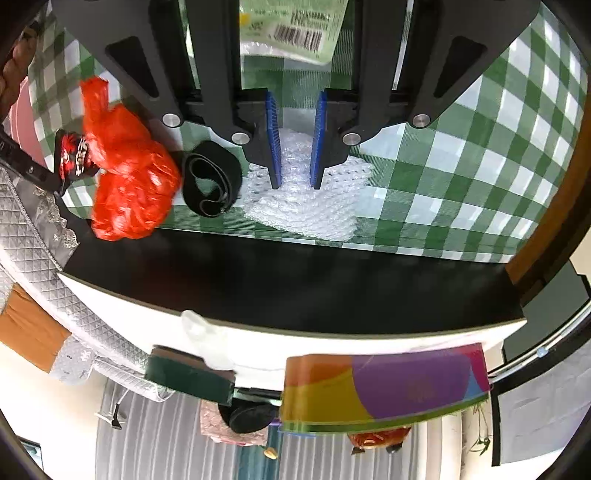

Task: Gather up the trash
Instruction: 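Close left tool on white bubble wrap while right tool grasps red-black wrapper, then carry bubble wrap in left tool and red-black wrapper in right tool over pink bin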

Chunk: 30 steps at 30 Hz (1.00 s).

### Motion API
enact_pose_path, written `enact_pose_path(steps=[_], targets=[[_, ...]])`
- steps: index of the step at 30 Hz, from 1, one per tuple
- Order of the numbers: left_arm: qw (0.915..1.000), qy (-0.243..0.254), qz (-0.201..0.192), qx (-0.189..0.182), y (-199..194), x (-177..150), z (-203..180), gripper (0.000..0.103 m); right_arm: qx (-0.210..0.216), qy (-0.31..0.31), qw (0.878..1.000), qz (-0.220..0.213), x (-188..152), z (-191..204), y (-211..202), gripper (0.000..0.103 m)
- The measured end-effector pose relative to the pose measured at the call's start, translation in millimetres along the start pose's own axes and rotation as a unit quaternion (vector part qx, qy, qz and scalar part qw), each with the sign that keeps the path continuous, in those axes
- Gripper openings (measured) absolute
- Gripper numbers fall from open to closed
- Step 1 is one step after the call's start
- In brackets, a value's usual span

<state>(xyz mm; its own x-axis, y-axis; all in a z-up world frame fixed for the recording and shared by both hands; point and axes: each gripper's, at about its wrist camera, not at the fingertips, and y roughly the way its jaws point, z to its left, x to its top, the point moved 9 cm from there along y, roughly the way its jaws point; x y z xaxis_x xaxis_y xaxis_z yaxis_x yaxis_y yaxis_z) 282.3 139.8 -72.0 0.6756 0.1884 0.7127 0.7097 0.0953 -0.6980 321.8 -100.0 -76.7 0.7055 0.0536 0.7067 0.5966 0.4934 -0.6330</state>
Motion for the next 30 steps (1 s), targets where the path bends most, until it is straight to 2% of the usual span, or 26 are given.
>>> enact_pose_path(steps=[14,30], targets=[[0.9988,0.024,-0.037,-0.021,-63.0,-2.9,-13.8,0.015,-0.006,-0.008,0.999,-0.04,6.1,6.7,-50.9,0.0],[0.9931,0.057,-0.087,-0.055,-126.2,-13.1,-47.8,0.015,-0.054,-0.039,0.992,-0.104,20.0,11.2,-134.3,0.0]])
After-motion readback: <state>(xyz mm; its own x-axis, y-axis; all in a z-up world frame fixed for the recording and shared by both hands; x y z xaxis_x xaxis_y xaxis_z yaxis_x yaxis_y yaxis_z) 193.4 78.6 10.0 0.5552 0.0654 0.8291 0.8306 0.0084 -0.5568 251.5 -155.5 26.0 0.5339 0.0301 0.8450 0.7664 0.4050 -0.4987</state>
